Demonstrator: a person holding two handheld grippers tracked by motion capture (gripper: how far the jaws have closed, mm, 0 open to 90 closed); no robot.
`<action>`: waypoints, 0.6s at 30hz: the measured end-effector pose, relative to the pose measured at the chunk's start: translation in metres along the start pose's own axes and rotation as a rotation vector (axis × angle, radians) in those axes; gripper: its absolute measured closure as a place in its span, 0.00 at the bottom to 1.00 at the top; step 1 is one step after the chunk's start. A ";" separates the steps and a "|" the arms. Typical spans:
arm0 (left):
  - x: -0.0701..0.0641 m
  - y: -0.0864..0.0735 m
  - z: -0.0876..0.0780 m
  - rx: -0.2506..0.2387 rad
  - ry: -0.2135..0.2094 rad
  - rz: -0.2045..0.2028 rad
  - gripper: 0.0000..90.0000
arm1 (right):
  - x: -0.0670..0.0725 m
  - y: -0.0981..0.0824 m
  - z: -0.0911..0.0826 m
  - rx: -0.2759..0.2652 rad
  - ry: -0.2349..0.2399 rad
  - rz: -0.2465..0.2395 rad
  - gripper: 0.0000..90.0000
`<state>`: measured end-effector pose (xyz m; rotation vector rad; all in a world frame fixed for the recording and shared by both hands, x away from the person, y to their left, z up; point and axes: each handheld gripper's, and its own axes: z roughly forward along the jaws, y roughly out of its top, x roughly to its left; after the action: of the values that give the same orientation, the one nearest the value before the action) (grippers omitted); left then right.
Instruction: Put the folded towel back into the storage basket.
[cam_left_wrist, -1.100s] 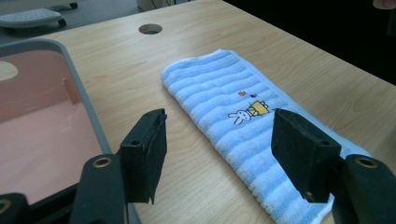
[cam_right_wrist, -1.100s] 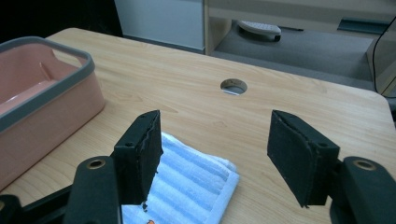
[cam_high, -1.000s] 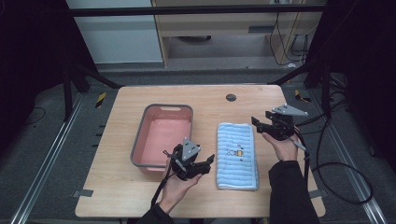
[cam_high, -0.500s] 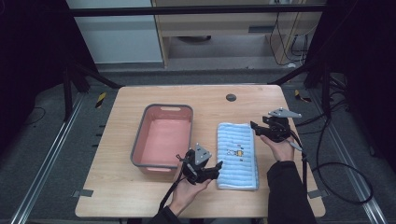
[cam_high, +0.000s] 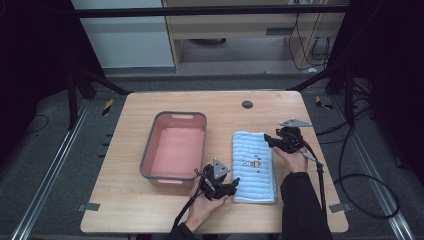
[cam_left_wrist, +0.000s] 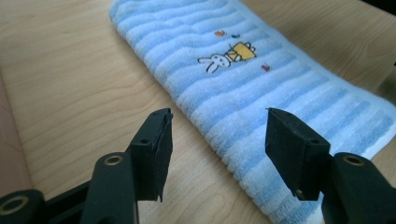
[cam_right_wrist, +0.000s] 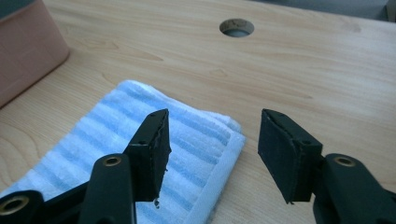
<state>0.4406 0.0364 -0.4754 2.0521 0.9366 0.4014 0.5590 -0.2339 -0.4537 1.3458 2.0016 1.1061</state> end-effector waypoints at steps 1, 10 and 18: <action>0.000 -0.001 0.002 0.005 -0.001 -0.003 0.47 | -0.001 -0.003 0.005 0.010 -0.004 -0.001 0.49; -0.003 -0.008 0.015 0.039 -0.028 -0.014 0.52 | -0.001 -0.014 0.023 0.070 -0.001 0.008 0.53; -0.008 -0.012 0.021 0.063 -0.025 -0.007 0.58 | 0.000 -0.021 0.033 0.117 0.004 -0.004 0.56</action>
<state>0.4413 0.0232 -0.4974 2.1054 0.9516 0.3457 0.5731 -0.2261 -0.4893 1.3979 2.0991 1.0046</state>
